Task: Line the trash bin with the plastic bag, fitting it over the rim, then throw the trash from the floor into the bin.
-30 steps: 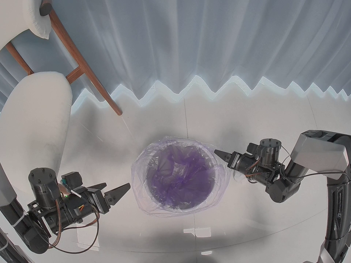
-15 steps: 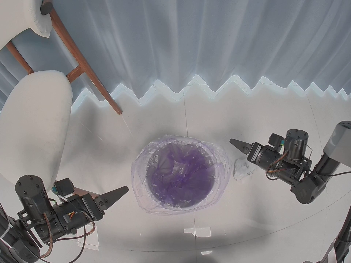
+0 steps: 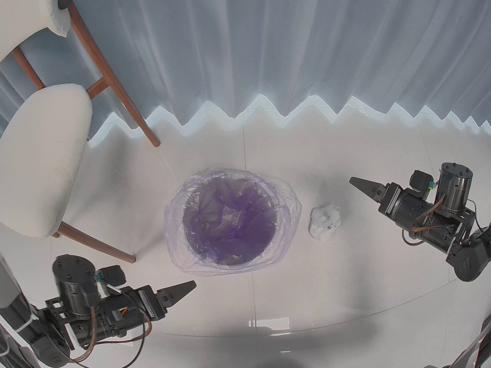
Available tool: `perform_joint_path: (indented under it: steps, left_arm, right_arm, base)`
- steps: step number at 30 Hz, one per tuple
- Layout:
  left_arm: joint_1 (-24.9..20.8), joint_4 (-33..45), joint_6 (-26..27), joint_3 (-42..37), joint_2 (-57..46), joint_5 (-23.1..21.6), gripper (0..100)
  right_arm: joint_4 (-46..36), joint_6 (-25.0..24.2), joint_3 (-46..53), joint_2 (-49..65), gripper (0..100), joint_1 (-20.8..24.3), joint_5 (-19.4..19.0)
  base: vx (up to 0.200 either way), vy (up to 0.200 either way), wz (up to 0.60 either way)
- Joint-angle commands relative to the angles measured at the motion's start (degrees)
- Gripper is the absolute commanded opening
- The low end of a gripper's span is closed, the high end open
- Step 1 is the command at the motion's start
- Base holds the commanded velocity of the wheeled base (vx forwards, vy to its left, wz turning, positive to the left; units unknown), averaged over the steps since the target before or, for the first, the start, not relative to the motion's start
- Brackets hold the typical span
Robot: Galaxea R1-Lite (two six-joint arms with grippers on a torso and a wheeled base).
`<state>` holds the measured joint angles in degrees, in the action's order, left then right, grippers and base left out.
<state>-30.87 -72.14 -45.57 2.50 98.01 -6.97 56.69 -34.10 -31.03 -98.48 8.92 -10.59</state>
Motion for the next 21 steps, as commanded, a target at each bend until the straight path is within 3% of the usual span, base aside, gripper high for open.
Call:
perform_joint_path:
  steps: [1, 5, 6, 7, 8, 15, 21]
  left_arm:
    - [1.77, -0.63, 5.14, 3.21, 9.65, 3.02, 100]
    - [7.05, -0.72, 19.55, 4.00, 14.40, 6.97, 100]
    - [7.05, -0.72, 19.55, 4.00, 14.40, 6.97, 100]
    - [9.77, -1.16, 24.56, 4.80, 17.39, 10.05, 100]
    - [11.09, -1.60, 25.97, 5.15, 18.53, 11.46, 100]
    - [15.13, -3.71, 26.94, 5.50, 23.72, 12.86, 100]
    - [15.05, -10.74, 26.94, 6.82, 28.11, 12.69, 100]
  right_arm:
    - [-0.44, 0.00, 1.05, 4.61, 100, 0.22, 0.05]
    - [-0.44, 0.00, 1.41, 4.78, 100, 0.04, 0.05]
    - [-0.44, 0.00, 1.41, 4.78, 100, 0.04, 0.05]
    - [-0.44, 0.00, 1.41, 4.61, 100, 0.04, -0.04]
    - [-0.44, 0.00, 1.41, 4.61, 100, 0.04, -0.04]
    - [-0.17, 0.00, 2.02, 4.26, 100, 0.22, -0.04]
    - [0.00, 0.00, 3.52, 4.70, 100, 0.22, -0.13]
  base:
    - [0.000, 0.000, 0.00]
    - [0.000, 0.000, 0.00]
    - [0.000, 0.000, 0.00]
    - [0.000, 0.000, 0.00]
    - [0.000, 0.000, 0.00]
    - [0.000, 0.000, 0.00]
    - [0.000, 0.000, 0.00]
